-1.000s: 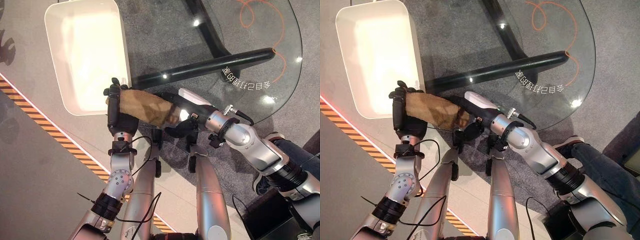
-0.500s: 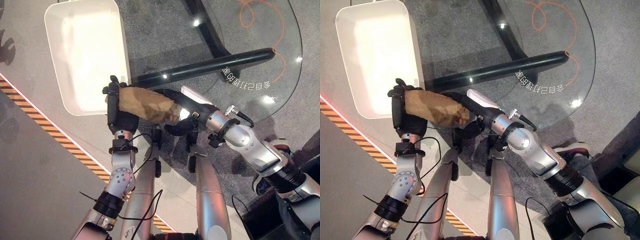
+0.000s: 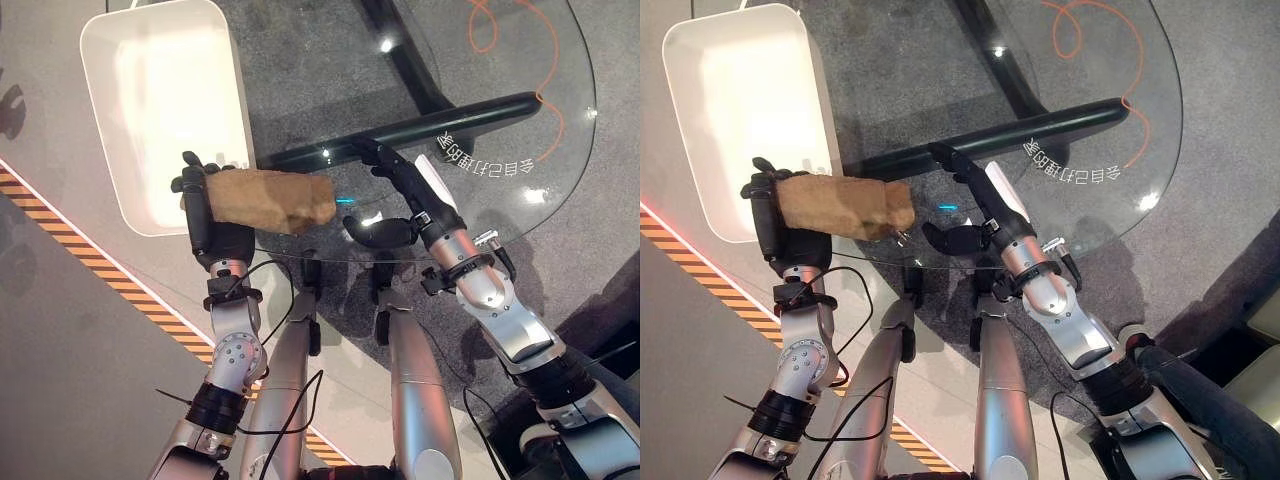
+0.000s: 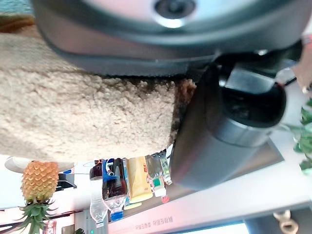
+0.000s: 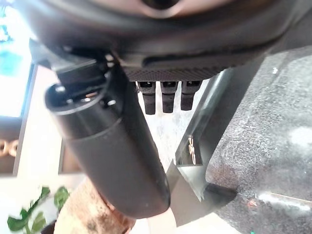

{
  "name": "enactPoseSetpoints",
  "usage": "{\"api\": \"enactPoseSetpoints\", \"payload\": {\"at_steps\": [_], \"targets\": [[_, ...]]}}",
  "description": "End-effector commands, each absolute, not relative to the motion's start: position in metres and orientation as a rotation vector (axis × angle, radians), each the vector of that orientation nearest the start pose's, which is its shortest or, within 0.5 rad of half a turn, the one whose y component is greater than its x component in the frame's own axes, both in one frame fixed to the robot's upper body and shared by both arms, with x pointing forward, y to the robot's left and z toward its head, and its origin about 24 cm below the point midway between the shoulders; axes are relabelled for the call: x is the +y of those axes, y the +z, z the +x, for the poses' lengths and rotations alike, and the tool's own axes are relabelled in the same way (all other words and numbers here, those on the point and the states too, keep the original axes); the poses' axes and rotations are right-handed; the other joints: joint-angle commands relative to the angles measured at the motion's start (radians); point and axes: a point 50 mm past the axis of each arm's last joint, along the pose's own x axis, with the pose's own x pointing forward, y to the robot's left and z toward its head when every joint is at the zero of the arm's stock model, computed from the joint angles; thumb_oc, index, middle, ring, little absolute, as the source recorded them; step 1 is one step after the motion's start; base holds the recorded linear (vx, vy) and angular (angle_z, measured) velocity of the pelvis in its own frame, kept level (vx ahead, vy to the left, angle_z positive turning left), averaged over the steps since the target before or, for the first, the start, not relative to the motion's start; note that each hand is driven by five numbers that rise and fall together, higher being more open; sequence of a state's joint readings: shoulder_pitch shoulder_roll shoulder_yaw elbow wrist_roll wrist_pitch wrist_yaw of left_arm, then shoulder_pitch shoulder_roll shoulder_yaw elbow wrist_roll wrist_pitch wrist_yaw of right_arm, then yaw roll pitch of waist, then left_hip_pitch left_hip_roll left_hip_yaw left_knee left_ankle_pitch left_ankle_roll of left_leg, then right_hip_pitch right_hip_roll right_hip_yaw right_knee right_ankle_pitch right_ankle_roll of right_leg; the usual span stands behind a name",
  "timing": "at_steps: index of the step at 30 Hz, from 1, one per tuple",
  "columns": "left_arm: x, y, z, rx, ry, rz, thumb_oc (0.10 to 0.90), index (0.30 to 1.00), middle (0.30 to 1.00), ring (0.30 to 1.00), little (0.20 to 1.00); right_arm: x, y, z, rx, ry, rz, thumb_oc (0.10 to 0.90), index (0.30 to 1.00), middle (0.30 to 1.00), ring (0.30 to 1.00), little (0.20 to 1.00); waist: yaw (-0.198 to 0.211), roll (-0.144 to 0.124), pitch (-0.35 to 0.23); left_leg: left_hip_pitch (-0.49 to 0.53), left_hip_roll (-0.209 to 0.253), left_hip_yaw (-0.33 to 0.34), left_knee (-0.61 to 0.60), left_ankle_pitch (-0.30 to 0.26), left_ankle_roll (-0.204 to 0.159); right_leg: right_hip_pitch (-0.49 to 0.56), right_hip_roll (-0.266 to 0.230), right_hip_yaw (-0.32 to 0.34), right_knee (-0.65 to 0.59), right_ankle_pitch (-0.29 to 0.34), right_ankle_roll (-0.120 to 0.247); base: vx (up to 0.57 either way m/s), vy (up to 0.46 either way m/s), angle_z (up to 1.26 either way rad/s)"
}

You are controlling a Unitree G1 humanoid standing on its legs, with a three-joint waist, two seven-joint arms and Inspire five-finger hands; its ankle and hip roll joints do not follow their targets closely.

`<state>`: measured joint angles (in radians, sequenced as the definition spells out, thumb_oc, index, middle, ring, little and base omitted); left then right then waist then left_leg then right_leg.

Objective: Wipe the table with a cloth and put it in the basket.

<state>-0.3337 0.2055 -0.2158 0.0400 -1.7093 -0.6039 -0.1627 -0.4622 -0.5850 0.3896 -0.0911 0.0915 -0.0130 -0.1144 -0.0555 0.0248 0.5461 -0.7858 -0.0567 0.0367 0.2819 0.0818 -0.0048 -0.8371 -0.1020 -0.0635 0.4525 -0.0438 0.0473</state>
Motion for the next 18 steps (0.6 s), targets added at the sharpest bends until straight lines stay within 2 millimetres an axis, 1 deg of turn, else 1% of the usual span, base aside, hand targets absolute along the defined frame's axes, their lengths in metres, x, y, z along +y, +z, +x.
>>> {"api": "enactPoseSetpoints", "payload": {"at_steps": [1, 5, 7, 8, 9, 10, 11, 12, 13, 15, 16, 18], "targets": [[0.184, 0.174, 0.280, -0.906, -0.238, -1.338, 0.100, 0.300, 0.300, 0.300, 0.200, -0.121, 0.207, 0.280, -0.714, 0.350, -0.396, 0.800, 0.900, 0.900, 0.900, 0.900, 0.006, 0.024, -0.026, 0.037, -0.075, 0.000, 0.056, -0.120, 0.032, 0.036, 0.102, 0.058, -0.079, 0.022, 0.016, 0.01, 0.010, -0.04], [0.197, 0.178, 0.275, -0.976, -0.182, -1.277, 0.100, 0.300, 0.300, 0.300, 0.200, -0.122, 0.203, 0.281, -0.679, 0.362, -0.404, 0.800, 0.900, 0.900, 0.900, 0.900, 0.007, 0.026, -0.026, 0.042, -0.074, -0.001, 0.057, -0.120, 0.029, 0.044, 0.102, 0.058, -0.079, 0.017, 0.010, 0.02, 0.014, -0.05], [0.209, 0.184, 0.270, -1.038, -0.123, -1.214, 0.100, 0.300, 0.300, 0.300, 0.200, -0.122, 0.197, 0.283, -0.625, 0.382, -0.418, 0.800, 0.900, 0.900, 0.900, 0.900, 0.008, 0.029, -0.026, 0.045, -0.072, -0.001, 0.061, -0.123, 0.027, 0.047, 0.102, 0.060, -0.074, 0.010, 0.006, 0.02, 0.027, -0.05], [0.210, 0.185, 0.270, -1.042, -0.115, -1.207, 0.100, 0.300, 0.300, 0.300, 0.200, -0.122, 0.196, 0.284, -0.623, 0.383, -0.421, 0.800, 0.900, 0.900, 0.900, 0.900, 0.008, 0.029, -0.026, 0.045, -0.072, -0.001, 0.061, -0.123, 0.026, 0.047, 0.102, 0.060, -0.074, 0.010, 0.006, 0.02, 0.034, -0.03], [0.218, 0.191, 0.267, -1.082, -0.062, -1.162, 0.100, 0.300, 0.300, 0.300, 0.200, -0.122, 0.190, 0.286, -0.579, 0.399, -0.443, 0.800, 0.900, 0.900, 0.900, 0.900, 0.008, 0.031, -0.026, 0.046, -0.071, 0.000, 0.061, -0.121, 0.025, 0.046, 0.103, 0.060, -0.071, 0.009, 0.003, 0.00, 0.000, 0.00], [0.220, 0.192, 0.267, -1.091, -0.049, -1.148, 0.100, 0.300, 0.300, 0.300, 0.200, -0.122, 0.189, 0.286, -0.570, 0.403, -0.445, 0.800, 0.900, 0.900, 0.900, 0.900, 0.008, 0.031, -0.026, 0.046, -0.071, 0.000, 0.061, -0.121, 0.025, 0.046, 0.102, 0.060, -0.071, 0.008, 0.002, 0.02, 0.039, -0.02], [0.226, 0.196, 0.265, -1.112, -0.009, -1.116, 0.100, 0.300, 0.300, 0.300, 0.200, -0.122, 0.186, 0.287, -0.538, 0.420, -0.447, 0.800, 0.900, 0.900, 0.900, 0.900, 0.009, 0.033, -0.026, 0.048, -0.071, 0.000, 0.061, -0.121, 0.024, 0.047, 0.101, 0.060, -0.070, 0.006, 0.000, 0.02, 0.047, -0.02], [0.236, 0.201, 0.262, -1.147, 0.060, -1.057, 0.100, 0.300, 0.300, 0.300, 0.200, -0.122, 0.179, 0.289, -0.490, 0.441, -0.459, 0.800, 0.900, 0.900, 0.900, 0.900, 0.009, 0.035, -0.026, 0.049, -0.070, 0.001, 0.064, -0.123, 0.022, 0.048, 0.100, 0.061, -0.066, 0.002, -0.002, 0.02, 0.043, -0.02], [0.235, 0.202, 0.262, -1.146, 0.062, -1.055, 0.100, 0.300, 0.300, 0.300, 0.200, -0.122, 0.179, 0.289, -0.490, 0.441, -0.459, 0.800, 0.900, 0.900, 0.900, 0.900, 0.009, 0.035, -0.026, 0.049, -0.070, 0.002, 0.064, -0.123, 0.022, 0.048, 0.100, 0.061, -0.066, 0.002, -0.002, 0.02, 0.062, -0.02], [0.250, 0.210, 0.259, -1.183, 0.187, -0.960, 0.100, 0.300, 0.300, 0.300, 0.200, -0.123, 0.166, 0.293, -0.397, 0.488, -0.477, 0.800, 0.900, 0.900, 0.900, 0.900, 0.008, 0.039, -0.026, 0.051, -0.071, 0.005, 0.068, -0.123, 0.017, 0.049, 0.097, 0.062, -0.062, -0.003, -0.007, 0.02, 0.090, -0.04], [0.257, 0.215, 0.258, -1.194, 0.276, -0.896, 0.100, 0.300, 0.300, 0.300, 0.200, -0.123, 0.158, 0.294, -0.338, 0.524, -0.488, 0.800, 0.900, 0.900, 0.900, 0.900, 0.007, 0.042, -0.026, 0.053, -0.070, 0.009, 0.070, -0.123, 0.014, 0.052, 0.094, 0.062, -0.061, -0.006, -0.010, 0.02, 0.103, -0.05], [0.263, 0.218, 0.257, -1.193, 0.351, -0.836, 0.100, 0.300, 0.300, 0.300, 0.200, -0.123, 0.152, 0.294, -0.290, 0.554, -0.495, 0.800, 0.900, 0.900, 0.900, 0.900, 0.006, 0.046, -0.026, 0.055, -0.070, 0.012, 0.073, -0.124, 0.011, 0.053, 0.092, 0.063, -0.059, -0.009, -0.012, 0.02, 0.087, -0.07]]}}
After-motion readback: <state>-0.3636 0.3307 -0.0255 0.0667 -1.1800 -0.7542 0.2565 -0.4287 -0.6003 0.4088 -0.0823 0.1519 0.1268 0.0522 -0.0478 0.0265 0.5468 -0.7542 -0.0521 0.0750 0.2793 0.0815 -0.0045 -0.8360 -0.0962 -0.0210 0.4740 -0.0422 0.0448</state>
